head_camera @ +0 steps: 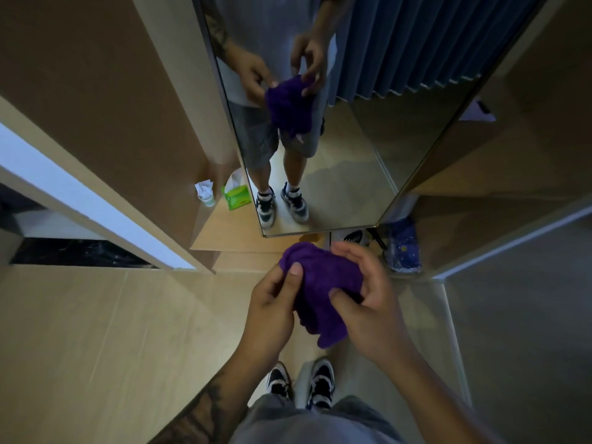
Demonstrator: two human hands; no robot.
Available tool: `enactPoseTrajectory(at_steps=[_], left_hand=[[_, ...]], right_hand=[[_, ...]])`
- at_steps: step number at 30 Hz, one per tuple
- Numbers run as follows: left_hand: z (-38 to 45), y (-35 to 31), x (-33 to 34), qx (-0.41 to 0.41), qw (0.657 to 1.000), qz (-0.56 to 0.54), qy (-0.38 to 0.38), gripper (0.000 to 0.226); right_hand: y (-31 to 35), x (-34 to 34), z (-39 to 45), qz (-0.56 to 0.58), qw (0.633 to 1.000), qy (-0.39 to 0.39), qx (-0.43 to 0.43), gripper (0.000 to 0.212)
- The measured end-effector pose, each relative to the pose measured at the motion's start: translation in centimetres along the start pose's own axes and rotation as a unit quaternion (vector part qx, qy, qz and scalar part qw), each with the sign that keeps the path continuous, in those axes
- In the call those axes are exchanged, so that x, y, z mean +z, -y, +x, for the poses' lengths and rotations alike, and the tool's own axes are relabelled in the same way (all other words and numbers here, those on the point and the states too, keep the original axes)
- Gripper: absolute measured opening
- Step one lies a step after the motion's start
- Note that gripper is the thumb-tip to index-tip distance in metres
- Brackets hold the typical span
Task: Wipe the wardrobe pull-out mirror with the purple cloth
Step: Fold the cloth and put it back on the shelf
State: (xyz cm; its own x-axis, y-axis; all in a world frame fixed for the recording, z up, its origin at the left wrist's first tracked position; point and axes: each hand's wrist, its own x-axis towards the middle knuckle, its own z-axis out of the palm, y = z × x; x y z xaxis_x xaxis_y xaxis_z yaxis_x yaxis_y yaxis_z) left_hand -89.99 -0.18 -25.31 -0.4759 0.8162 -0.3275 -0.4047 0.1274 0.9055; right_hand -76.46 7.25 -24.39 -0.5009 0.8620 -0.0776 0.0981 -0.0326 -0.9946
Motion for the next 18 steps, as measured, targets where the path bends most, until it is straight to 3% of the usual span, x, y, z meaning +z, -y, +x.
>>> enactPoseTrajectory(at_steps=[7, 12, 18], left_hand=[[-0.8, -0.8, -0.1, -0.036, 0.993, -0.115, 0.014, 0.034], [-1.4, -1.0, 1.2, -0.05, 0.983, -0.172, 0.049, 0.034], [-1.7, -1.7, 1.3, -0.068, 0.977, -0.194, 0.054, 0.04]], right_hand=[[-0.2, -1.5, -1.0, 0.005, 0.997, -0.066, 0.029, 0.06], [-1.0, -1.1, -1.5, 0.085, 0.968, -0.129, 0.198, 0.043], [-1.4, -1.7, -1.9, 0.178, 0.94, 0.03, 0.291, 0.047]])
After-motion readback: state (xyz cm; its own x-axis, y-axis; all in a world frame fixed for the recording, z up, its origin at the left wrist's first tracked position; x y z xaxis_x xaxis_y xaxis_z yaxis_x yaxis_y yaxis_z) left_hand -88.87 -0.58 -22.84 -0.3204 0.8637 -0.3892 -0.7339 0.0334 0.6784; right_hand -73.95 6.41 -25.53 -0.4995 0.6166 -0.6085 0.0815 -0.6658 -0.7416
